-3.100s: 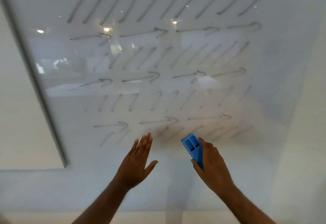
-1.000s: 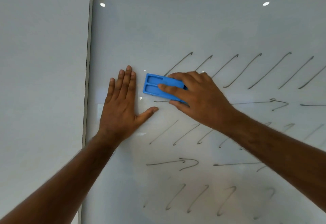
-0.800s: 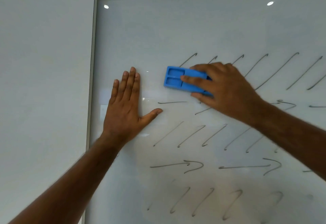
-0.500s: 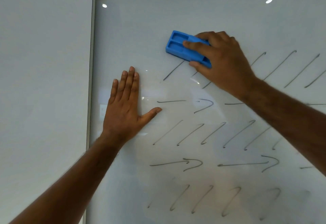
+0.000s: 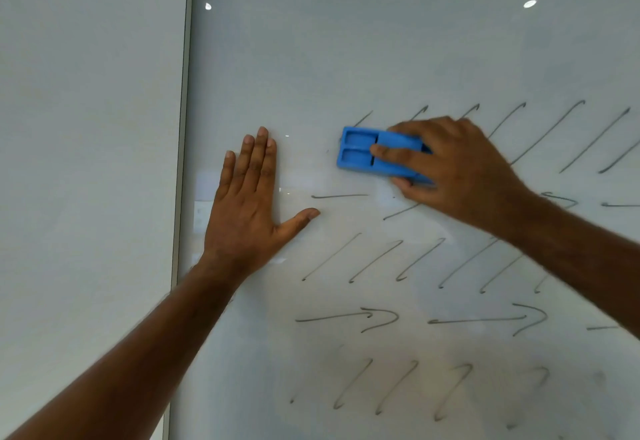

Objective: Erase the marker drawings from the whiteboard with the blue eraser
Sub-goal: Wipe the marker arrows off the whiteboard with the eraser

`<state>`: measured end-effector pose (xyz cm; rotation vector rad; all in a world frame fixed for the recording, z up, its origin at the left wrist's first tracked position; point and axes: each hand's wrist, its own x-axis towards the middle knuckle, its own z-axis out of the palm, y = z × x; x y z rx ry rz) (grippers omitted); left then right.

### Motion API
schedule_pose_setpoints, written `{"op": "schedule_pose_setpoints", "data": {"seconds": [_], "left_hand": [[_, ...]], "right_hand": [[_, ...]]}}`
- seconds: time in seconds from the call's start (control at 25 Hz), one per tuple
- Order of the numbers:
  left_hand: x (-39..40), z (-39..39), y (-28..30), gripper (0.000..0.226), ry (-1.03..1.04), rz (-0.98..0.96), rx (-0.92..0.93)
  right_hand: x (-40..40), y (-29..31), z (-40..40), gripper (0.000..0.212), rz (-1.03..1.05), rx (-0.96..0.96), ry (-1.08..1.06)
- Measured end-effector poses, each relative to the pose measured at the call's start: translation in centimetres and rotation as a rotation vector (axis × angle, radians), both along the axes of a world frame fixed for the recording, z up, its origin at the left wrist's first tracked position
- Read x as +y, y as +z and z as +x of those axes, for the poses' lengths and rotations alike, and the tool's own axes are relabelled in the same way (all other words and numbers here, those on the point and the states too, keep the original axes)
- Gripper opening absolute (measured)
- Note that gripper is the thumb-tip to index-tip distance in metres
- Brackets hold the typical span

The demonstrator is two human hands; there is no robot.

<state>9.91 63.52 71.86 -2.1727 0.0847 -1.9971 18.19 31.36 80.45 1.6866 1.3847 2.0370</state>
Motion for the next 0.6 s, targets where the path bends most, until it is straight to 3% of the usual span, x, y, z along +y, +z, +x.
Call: {"op": "schedule_pose_setpoints", "data": {"seconds": [0.2, 0.32, 0.6], "left_hand": [[0.0, 0.0, 0.0, 0.11, 0.004, -0.007, 0.014], [0.0, 0.0, -0.1, 0.11, 0.006, -0.01, 0.022], [0.1, 0.0, -0.2, 0.106, 0.003, 0.006, -0.014]], "right_hand": [[-1.3, 4.4, 0.0, 0.052, 0.234, 0.122, 0.033], [1.5, 4.0, -0.6, 0.051, 0.299, 0.13, 0.069], [2.9, -3.2, -0.1, 0.048, -0.032, -0.024, 0.025]]}}
